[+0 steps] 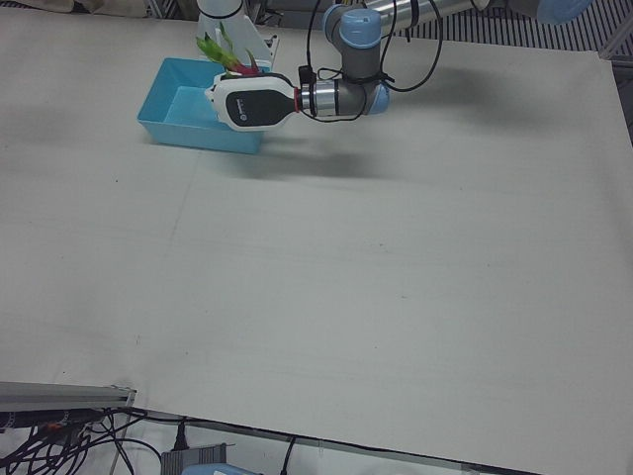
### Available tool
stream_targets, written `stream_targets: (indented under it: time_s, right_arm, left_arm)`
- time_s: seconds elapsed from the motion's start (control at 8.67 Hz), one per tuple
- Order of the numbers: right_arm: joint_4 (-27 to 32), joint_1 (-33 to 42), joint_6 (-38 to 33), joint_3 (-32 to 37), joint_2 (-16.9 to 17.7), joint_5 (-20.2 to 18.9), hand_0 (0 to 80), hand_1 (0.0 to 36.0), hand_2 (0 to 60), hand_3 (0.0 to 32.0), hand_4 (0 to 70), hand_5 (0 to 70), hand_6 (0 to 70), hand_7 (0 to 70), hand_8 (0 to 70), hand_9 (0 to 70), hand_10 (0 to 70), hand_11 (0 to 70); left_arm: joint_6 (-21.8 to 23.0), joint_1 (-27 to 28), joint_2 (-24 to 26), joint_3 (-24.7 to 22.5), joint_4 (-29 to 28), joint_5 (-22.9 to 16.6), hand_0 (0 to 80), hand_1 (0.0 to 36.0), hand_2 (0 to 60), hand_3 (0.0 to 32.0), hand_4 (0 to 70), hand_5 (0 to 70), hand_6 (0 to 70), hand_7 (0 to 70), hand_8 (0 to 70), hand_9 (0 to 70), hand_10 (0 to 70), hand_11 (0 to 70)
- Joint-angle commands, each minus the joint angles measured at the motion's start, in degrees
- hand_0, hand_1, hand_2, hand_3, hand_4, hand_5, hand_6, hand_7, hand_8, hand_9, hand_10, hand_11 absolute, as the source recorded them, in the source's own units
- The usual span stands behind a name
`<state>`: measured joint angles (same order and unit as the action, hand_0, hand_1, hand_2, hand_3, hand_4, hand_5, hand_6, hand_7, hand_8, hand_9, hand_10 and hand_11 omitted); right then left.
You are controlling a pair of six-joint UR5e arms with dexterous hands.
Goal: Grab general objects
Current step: 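Carry the dragon fruit with the left hand over the blue tray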
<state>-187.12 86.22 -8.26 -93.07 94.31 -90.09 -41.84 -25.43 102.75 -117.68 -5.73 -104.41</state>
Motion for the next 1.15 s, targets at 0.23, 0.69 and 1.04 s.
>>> stream_targets:
  time_s: [0.23, 0.69, 1.04]
  right_arm:
    - [0.00, 0.00, 0.00, 0.00, 0.00, 0.00, 0.0, 0.0, 0.0, 0.0, 0.0, 0.0, 0.0, 0.0, 0.0, 0.0, 0.0, 0.0]
    - [0.00, 0.00, 0.00, 0.00, 0.00, 0.09, 0.0, 0.0, 0.0, 0.0, 0.0, 0.0, 0.0, 0.0, 0.0, 0.0, 0.0, 0.0]
    - [0.00, 0.00, 0.00, 0.00, 0.00, 0.00, 0.0, 0.0, 0.0, 0.0, 0.0, 0.0, 0.0, 0.0, 0.0, 0.0, 0.0, 0.0]
  left_arm:
    - [-0.70, 5.13, 4.83, 4.38, -6.97, 4.48, 80.0, 36.0, 60.0, 0.0, 21.7, 70.0, 36.2, 70.0, 6.2, 13.6, 50.0, 70.0]
    - [0.26, 5.39, -4.29, 7.54, -23.77, 12.70, 80.0, 36.0, 60.0, 4.2, 5.5, 0.0, 0.0, 11.6, 0.0, 0.9, 0.0, 0.0]
    - [0.35, 5.66, -5.81, 7.02, -25.48, 14.50, 80.0, 36.0, 60.0, 2.0, 7.4, 0.0, 0.0, 23.1, 0.0, 3.2, 0.0, 0.0]
